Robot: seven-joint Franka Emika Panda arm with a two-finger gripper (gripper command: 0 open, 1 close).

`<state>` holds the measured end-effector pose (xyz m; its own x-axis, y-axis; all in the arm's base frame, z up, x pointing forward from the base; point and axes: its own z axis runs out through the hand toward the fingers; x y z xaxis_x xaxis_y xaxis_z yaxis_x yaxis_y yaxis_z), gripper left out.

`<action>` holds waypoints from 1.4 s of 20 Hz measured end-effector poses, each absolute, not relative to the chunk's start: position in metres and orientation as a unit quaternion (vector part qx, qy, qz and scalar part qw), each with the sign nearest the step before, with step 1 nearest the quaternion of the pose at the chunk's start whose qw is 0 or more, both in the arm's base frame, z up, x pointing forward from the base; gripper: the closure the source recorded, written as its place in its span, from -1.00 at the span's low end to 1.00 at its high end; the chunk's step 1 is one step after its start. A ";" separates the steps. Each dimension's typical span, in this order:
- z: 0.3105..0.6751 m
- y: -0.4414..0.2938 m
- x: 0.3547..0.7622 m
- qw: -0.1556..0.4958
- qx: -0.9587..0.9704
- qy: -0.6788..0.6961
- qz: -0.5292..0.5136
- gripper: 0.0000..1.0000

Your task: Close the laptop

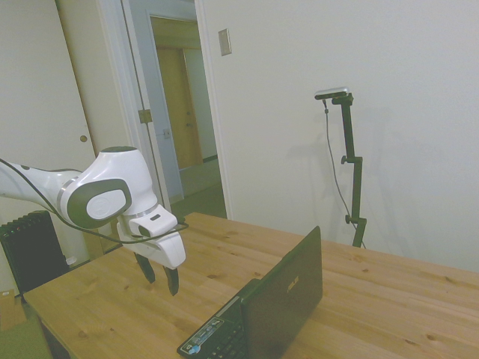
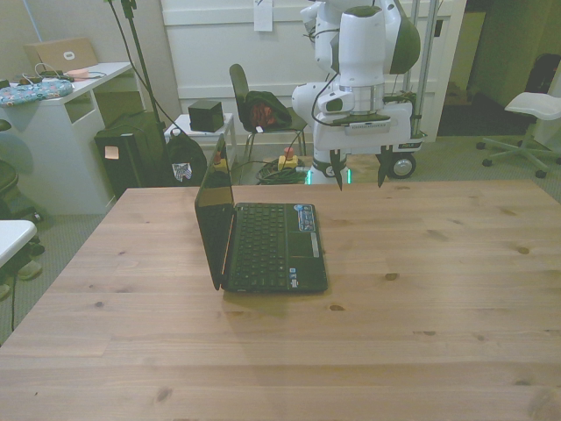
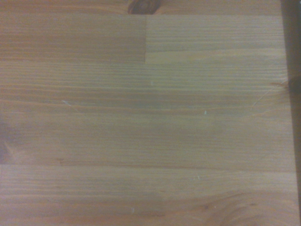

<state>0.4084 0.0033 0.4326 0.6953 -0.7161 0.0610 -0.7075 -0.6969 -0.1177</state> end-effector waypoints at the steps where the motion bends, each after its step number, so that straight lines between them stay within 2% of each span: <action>1: 0.432 0.003 0.409 0.042 -0.920 0.387 -0.051 -1.00; 3: 0.435 0.001 0.410 0.043 -0.919 0.389 -0.053 -1.00; 6: 0.460 -0.015 0.420 0.042 -0.909 0.408 -0.073 -1.00; 14: 0.576 -0.069 0.430 0.034 -0.879 0.459 -0.123 -1.00; 18: 0.616 -0.127 0.429 0.044 -0.855 0.501 -0.127 -1.00; 21: 0.624 -0.184 0.435 0.044 -0.840 0.527 -0.122 -1.00; 28: 0.600 -0.297 0.422 0.044 -0.818 0.564 -0.100 -1.00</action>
<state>0.4224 -0.2970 0.6002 0.3434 -0.9322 0.1141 -0.9145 -0.3595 -0.1855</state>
